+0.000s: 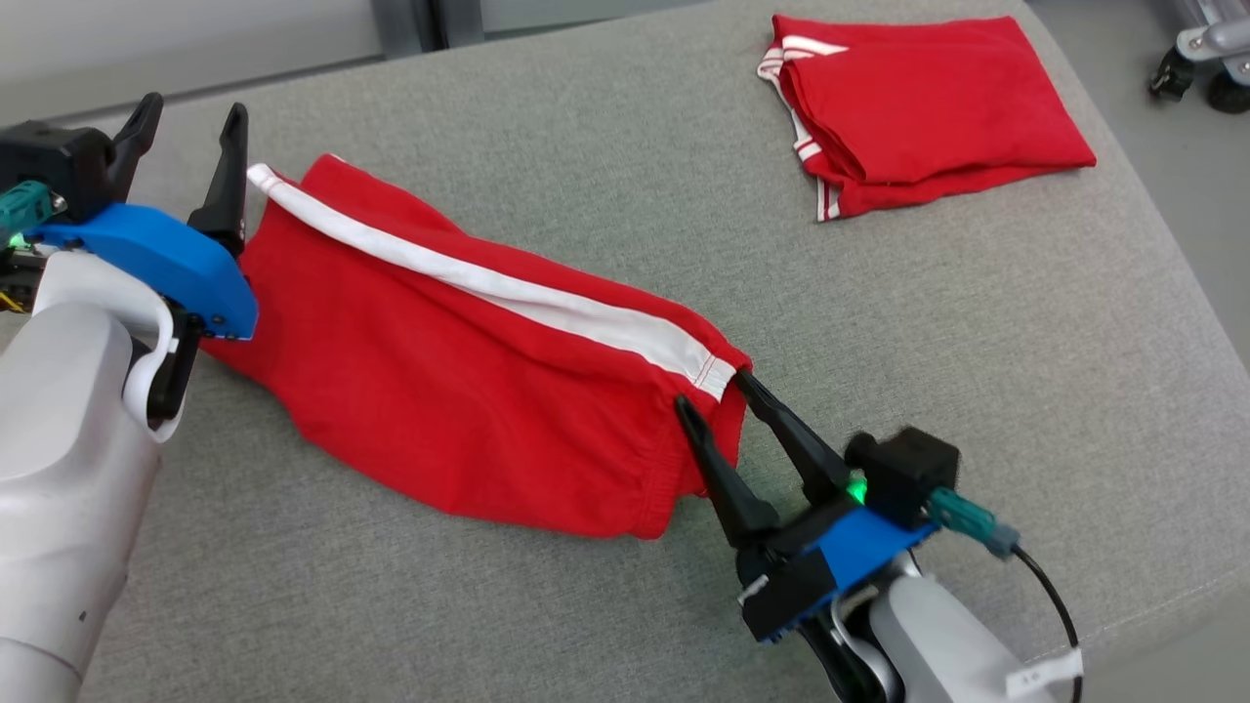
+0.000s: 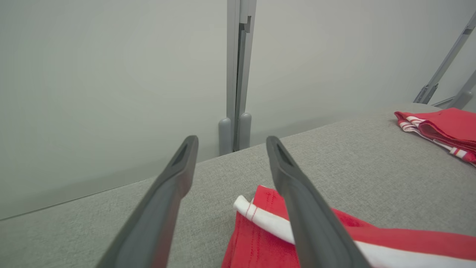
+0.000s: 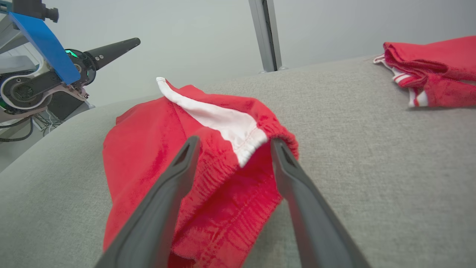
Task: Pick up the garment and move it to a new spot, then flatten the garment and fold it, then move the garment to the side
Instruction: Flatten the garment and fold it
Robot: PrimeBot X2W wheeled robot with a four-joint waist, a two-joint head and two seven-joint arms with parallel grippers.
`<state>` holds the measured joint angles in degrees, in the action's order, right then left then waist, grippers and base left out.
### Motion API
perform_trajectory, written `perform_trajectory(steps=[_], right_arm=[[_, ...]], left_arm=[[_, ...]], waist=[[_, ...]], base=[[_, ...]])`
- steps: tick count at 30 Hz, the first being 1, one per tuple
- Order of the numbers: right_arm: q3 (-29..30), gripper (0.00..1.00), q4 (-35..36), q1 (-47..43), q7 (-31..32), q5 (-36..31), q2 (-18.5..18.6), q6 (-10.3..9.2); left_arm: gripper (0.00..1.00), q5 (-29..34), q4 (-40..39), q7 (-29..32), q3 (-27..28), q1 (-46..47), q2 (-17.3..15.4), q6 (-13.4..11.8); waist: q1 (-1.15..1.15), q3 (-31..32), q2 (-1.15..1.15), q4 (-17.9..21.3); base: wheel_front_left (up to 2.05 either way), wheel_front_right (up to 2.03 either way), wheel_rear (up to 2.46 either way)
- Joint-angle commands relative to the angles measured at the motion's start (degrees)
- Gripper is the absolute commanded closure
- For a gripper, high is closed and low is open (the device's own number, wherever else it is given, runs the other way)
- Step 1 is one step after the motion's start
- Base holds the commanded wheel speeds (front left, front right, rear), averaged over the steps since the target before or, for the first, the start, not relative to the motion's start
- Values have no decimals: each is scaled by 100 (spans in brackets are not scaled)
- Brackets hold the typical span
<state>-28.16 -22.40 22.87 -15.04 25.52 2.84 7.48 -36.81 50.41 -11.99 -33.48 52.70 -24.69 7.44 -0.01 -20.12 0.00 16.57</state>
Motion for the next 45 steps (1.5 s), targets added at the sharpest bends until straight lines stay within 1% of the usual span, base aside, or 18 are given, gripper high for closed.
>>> perform_trajectory(steps=[1, 5, 8, 10, 14, 16, 17, 18, 19, 20, 21, 22, 28, 32, 38, 39, 40, 45], right_arm=[[82, 0, 71, -155, -18, -73, 13, 3], [470, 0, 345, -655, -18, -328, 47, 3], [741, 0, 762, -947, -19, -584, 36, 3], [903, 0, 1066, -1127, -18, -845, 31, 2], [1079, 0, 1597, -1398, -17, -1033, 11, 3], [1071, 0, 1732, -1477, -18, -978, 8, 3], [1060, 0, 1764, -1505, -18, -943, 10, 2], [1053, 0, 1789, -1510, -18, -927, 11, 2], [1038, 0, 1798, -1506, -18, -936, 10, 2], [1025, 0, 1798, -1498, -18, -956, 9, 2], [1020, 0, 1806, -1485, -18, -960, 10, 2], [1012, 0, 1815, -1470, -18, -954, 9, 3], [1047, 0, 1769, -1353, -18, -958, 9, 3], [1052, 0, 1721, -1294, -18, -944, 9, 3], [1017, 0, 1697, -1258, -18, -918, 8, 2], [1008, 0, 1690, -1280, -18, -907, 8, 2], [998, 0, 1681, -1298, -18, -903, 8, 2], [956, 0, 1647, -1389, -18, -902, 10, 3]], left_arm=[[0, -49, 34, -47, -44, -15, -26, 4], [0, -243, 91, -118, -222, -119, -150, 4], [0, -462, 76, -15, -394, -231, -203, 5], [0, -616, 16, 45, -517, -305, -320, 4], [0, -875, -128, 384, -910, -474, -539, 4], [0, -1131, -112, 612, -967, -573, -594, 4], [2, -1248, -101, 757, -1016, -629, -602, 4], [8, -1345, -113, 904, -1086, -666, -627, 5], [9, -1447, -108, 1060, -1138, -713, -647, 4], [2, -1566, -143, 1170, -1178, -758, -663, 4], [0, -1648, -152, 1220, -1206, -768, -698, 4], [0, -1708, -138, 1282, -1249, -811, -721, 4], [0, -2037, -188, 1449, -1451, -971, -671, 4], [0, -2190, -209, 1509, -1608, -1085, -552, 5], [0, -2397, -189, 1453, -1788, -1097, -274, 11], [92, -2368, -162, 1377, -1819, -1070, -255, 11], [100, -2358, -143, 1307, -1863, -1051, -220, 11], [100, -2420, -49, 753, -1849, -1032, -134, 7]], waist=[[1, 70, 0, 18], [1, 227, 0, 31], [1, 283, 0, 74], [1, 295, 0, 105], [1, 282, 0, 146], [1, 261, 0, 154], [1, 252, 0, 158], [1, 240, 0, 162], [1, 229, 0, 164], [1, 217, 0, 163], [1, 204, 0, 160], [1, 193, 0, 157], [1, 161, 0, 114], [1, 146, 0, 83], [1, 112, 0, 67], [1, 115, 0, 60], [1, 126, 0, 53], [1, 267, 0, -19]], base=[[0, 0, 0], [0, 0, 0], [0, 0, 0], [0, 0, 0], [0, 0, 0], [0, 0, 0], [0, 0, 0], [0, 0, 0], [0, 0, 0], [0, 0, 0], [0, 0, 0], [0, 0, 0], [0, 0, 0], [0, 0, 0], [0, 0, 0], [0, 0, 0], [0, 0, 0], [0, 0, 0]])
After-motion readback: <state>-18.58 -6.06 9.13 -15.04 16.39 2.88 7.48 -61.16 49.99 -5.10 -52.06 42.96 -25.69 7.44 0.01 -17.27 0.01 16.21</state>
